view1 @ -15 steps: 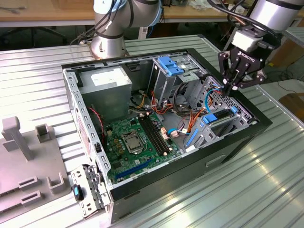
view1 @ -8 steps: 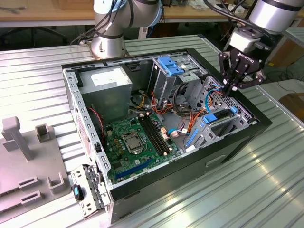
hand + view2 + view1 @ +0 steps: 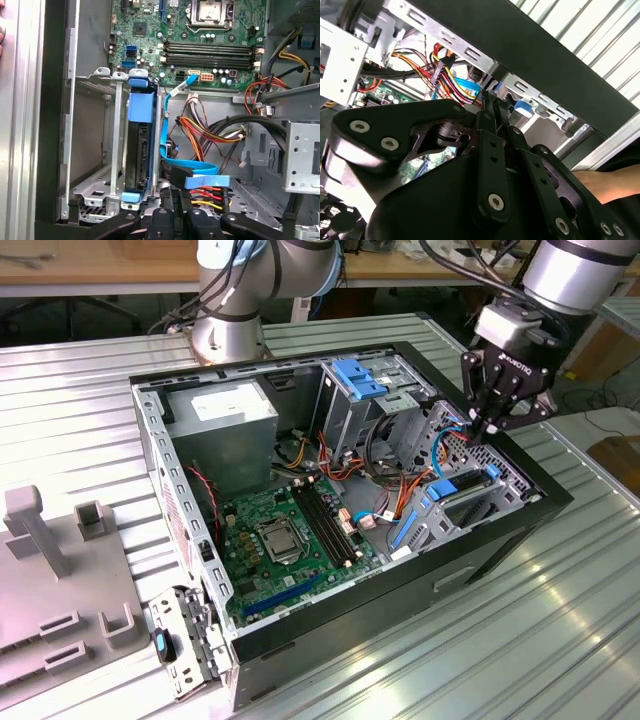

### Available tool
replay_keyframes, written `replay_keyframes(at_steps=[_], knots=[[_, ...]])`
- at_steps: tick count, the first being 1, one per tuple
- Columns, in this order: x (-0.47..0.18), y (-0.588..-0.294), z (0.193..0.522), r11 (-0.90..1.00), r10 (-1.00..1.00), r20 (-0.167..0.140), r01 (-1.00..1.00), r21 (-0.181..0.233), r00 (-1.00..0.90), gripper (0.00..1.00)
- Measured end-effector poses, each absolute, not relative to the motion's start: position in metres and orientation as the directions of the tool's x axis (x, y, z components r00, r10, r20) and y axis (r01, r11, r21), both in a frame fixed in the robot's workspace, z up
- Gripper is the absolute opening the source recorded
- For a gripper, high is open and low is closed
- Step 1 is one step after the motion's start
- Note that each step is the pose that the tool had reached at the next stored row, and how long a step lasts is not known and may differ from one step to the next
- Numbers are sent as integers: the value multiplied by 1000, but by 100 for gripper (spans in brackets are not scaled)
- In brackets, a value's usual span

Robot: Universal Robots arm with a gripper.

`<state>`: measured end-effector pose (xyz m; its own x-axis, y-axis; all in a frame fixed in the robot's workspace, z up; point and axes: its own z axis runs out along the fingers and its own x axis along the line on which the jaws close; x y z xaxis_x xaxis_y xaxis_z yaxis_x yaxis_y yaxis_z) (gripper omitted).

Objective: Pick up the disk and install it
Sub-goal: 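Insert the first disk wire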

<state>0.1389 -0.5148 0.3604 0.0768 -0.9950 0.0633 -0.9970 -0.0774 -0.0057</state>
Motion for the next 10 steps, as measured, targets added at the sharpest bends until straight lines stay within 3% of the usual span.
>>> replay_keyframes(at_steps=[10], knots=[[135,-518,358,-60,-997,56,-998,-7,59,16]])
